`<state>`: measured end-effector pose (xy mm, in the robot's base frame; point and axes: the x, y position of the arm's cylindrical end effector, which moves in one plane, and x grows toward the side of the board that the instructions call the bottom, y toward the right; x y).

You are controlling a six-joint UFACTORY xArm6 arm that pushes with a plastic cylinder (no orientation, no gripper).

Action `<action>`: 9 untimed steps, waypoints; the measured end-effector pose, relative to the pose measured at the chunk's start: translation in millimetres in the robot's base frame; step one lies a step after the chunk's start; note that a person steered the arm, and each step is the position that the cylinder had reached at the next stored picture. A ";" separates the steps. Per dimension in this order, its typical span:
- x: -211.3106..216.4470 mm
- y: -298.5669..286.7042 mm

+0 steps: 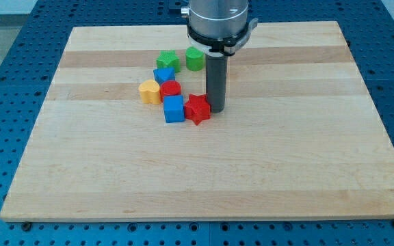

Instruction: Point your arm to the yellow heart

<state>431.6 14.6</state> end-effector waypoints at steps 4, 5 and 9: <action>15.0 24.8; 59.1 29.1; 75.5 -98.5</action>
<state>507.1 -83.9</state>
